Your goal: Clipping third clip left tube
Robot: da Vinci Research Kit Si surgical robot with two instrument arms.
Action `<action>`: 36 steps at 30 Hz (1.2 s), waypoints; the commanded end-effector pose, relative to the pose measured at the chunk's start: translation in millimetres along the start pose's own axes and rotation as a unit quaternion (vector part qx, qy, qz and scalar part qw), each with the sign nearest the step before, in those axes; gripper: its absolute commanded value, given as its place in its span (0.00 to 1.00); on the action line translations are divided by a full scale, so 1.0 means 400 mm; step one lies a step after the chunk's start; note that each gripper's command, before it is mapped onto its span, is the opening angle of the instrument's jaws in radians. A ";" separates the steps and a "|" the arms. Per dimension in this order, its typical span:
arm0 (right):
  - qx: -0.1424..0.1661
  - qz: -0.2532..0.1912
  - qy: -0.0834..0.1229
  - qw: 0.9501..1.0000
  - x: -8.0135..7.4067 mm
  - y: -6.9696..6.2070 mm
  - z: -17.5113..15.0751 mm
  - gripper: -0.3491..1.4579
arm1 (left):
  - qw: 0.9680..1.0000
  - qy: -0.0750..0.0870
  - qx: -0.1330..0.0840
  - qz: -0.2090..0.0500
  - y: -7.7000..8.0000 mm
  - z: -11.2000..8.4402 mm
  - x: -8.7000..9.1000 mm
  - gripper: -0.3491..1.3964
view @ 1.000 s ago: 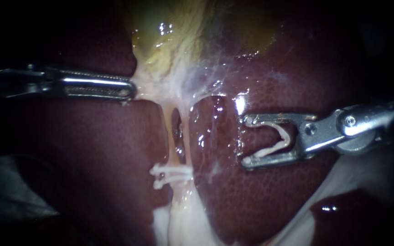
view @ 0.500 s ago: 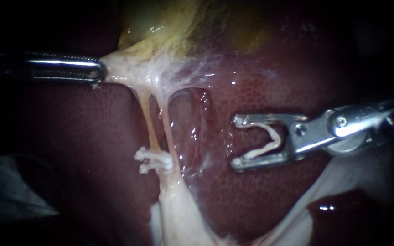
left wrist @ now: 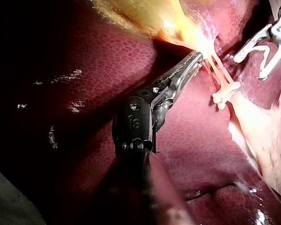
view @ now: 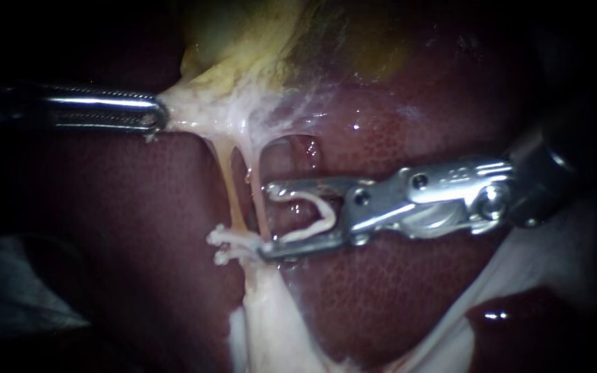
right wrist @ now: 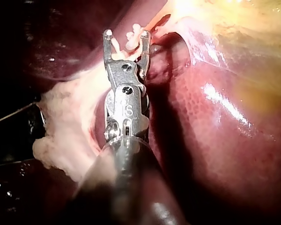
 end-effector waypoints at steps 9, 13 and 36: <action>0.019 0.020 0.016 0.999 -0.0054 0.0083 0.0055 0.47 | 1.000 0.000 -0.001 0.000 0.0006 0.0002 -0.0001 0.00; 0.022 0.024 0.016 0.999 -0.0083 0.0112 0.0057 0.47 | 1.000 -0.001 -0.002 0.000 0.0006 0.0004 0.0000 0.00; 0.097 0.064 0.078 0.990 -0.0082 0.0177 0.0142 0.45 | 1.000 -0.001 -0.001 0.000 0.0011 0.0006 0.0001 0.00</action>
